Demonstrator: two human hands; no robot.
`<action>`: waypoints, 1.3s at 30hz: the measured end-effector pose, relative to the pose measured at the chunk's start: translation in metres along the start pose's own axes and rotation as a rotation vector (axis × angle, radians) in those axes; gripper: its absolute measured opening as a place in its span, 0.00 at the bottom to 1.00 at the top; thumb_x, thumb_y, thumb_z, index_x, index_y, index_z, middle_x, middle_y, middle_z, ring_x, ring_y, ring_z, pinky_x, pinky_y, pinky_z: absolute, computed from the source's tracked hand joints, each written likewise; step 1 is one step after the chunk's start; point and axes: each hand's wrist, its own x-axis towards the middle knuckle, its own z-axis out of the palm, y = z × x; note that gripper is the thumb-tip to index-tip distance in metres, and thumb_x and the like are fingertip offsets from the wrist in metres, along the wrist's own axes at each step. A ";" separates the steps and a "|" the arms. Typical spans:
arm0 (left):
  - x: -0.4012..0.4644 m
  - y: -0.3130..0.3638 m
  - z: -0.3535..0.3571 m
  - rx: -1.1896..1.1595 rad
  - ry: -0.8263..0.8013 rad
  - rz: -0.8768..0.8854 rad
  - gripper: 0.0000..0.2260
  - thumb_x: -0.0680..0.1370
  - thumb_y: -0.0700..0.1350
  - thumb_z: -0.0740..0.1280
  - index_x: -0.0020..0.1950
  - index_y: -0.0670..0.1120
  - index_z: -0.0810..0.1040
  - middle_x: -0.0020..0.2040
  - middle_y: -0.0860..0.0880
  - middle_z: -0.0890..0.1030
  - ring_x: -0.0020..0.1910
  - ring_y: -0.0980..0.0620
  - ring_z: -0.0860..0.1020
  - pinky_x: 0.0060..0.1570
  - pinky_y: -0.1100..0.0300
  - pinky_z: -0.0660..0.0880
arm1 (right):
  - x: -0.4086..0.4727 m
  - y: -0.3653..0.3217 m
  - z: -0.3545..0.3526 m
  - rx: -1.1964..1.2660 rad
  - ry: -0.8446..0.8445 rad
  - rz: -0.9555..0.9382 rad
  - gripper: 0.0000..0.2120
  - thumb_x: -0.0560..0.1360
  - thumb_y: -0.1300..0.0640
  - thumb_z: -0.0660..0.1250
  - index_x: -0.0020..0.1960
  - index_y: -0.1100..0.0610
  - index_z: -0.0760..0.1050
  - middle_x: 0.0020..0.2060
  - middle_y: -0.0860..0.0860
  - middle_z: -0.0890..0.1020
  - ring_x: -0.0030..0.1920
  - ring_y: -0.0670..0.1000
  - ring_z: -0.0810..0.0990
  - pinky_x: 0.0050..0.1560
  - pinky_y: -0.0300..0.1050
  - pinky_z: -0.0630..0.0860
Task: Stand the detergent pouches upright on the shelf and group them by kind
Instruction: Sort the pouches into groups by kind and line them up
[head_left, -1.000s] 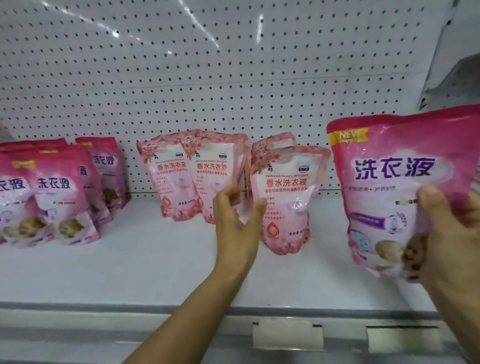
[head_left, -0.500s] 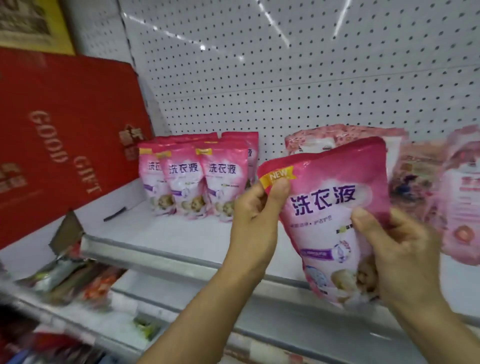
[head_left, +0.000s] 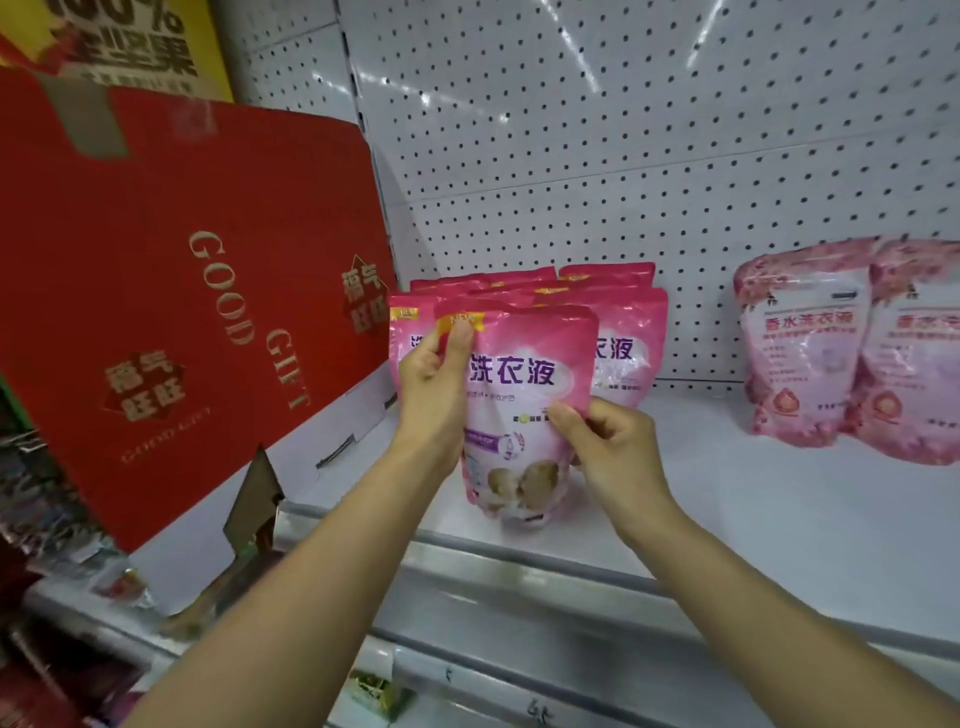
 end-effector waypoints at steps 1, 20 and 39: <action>0.008 -0.006 -0.004 0.030 -0.015 -0.009 0.08 0.78 0.56 0.66 0.48 0.56 0.84 0.57 0.31 0.80 0.59 0.29 0.77 0.61 0.32 0.73 | 0.008 0.004 0.004 -0.015 -0.014 0.010 0.20 0.74 0.52 0.71 0.36 0.70 0.74 0.34 0.68 0.78 0.34 0.51 0.74 0.37 0.61 0.77; -0.009 -0.087 -0.055 0.369 -0.266 -0.293 0.32 0.71 0.34 0.75 0.69 0.52 0.66 0.61 0.52 0.80 0.57 0.57 0.81 0.50 0.64 0.80 | 0.025 0.043 0.029 -0.638 -0.230 -0.003 0.25 0.69 0.42 0.70 0.63 0.49 0.74 0.56 0.46 0.83 0.56 0.51 0.81 0.58 0.52 0.78; -0.092 -0.047 0.018 0.372 -0.285 0.213 0.19 0.75 0.39 0.72 0.60 0.56 0.71 0.57 0.56 0.75 0.57 0.56 0.75 0.54 0.59 0.76 | -0.071 -0.017 -0.081 -0.492 0.158 0.083 0.08 0.77 0.58 0.68 0.54 0.49 0.80 0.50 0.41 0.82 0.50 0.40 0.79 0.48 0.35 0.75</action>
